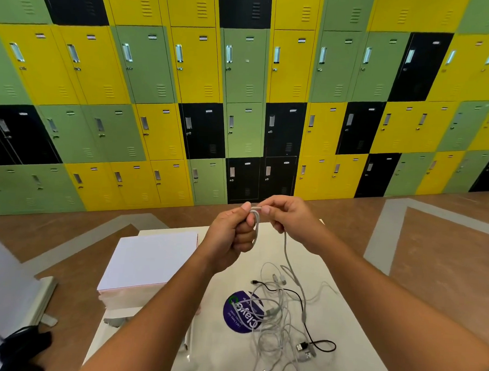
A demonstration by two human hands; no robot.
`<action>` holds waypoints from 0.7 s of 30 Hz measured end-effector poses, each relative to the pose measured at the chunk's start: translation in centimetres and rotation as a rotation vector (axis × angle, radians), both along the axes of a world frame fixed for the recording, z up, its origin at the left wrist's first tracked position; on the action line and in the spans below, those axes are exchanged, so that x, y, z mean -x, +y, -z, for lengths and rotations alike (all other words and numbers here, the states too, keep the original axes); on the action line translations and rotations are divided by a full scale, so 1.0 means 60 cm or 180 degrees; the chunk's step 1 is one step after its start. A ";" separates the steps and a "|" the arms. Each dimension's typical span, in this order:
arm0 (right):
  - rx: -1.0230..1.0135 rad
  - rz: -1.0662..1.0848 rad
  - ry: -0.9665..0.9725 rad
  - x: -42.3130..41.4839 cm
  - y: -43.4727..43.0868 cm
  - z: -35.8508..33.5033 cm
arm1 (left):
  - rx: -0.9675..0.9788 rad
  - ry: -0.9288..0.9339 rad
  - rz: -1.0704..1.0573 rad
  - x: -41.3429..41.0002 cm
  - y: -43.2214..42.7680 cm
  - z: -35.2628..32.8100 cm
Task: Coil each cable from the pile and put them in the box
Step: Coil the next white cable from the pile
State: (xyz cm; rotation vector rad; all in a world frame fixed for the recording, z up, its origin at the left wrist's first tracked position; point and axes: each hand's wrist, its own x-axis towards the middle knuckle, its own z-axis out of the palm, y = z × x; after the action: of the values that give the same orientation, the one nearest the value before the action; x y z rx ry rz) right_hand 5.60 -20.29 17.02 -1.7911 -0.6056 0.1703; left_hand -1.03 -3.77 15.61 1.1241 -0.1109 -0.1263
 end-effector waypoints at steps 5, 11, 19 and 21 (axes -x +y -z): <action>-0.0281 -0.0166 0.0451 0.017 0.006 0.020 | 0.0618 0.0151 0.0084 -0.007 -0.006 -0.011; 0.0223 -0.0272 0.0702 0.048 0.027 0.047 | 0.0798 -0.0116 -0.0595 -0.024 -0.009 -0.025; 0.1892 -0.0633 0.0006 0.071 0.034 0.021 | -0.1174 -0.0633 -0.1624 -0.031 -0.001 0.023; 0.2196 -0.0758 -0.0270 0.072 0.032 0.004 | -0.1767 -0.0723 -0.1604 -0.030 0.003 0.037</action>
State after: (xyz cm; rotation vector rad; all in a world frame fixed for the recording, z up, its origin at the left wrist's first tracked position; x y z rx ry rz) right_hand 1.26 -18.38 16.79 -2.3905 -0.8938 0.5171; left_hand 0.76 -3.60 13.37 1.6840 0.0115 0.4471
